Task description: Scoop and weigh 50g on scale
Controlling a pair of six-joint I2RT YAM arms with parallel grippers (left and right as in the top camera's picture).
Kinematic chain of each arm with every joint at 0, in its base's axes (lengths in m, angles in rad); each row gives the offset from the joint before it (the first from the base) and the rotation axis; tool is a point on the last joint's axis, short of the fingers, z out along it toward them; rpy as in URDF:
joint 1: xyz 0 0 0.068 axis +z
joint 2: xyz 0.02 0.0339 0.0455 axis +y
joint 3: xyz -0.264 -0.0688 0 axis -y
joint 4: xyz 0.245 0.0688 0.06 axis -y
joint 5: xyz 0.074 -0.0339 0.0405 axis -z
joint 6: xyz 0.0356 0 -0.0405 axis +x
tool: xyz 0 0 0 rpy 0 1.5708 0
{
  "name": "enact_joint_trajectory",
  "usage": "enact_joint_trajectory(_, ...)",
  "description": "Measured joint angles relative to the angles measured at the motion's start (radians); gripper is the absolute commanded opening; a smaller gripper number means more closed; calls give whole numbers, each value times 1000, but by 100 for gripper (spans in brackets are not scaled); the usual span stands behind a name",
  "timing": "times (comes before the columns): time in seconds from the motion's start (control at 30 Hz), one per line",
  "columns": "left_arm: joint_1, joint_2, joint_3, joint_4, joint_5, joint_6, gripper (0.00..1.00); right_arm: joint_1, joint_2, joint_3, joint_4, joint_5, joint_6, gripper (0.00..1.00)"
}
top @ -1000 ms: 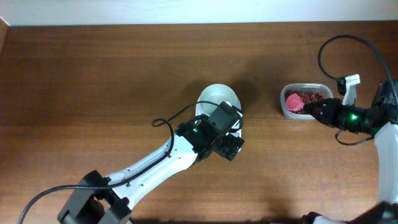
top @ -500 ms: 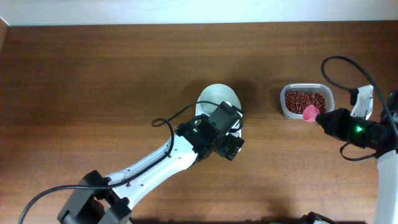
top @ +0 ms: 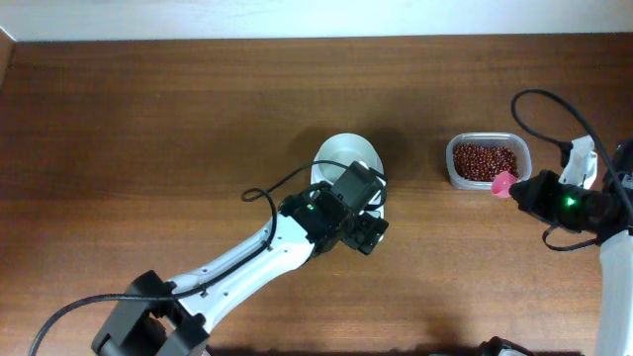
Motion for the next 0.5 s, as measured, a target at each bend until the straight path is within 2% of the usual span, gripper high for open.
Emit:
enact_joint_trajectory(0.2, 0, 0, 0, 0, 0, 0, 99, 0, 9, 0, 34, 6, -5, 4)
enact_joint_trajectory(0.5, 0, 0, 0, 0, 0, 0, 99, 0, 20, 0, 46, 26, -114, 4)
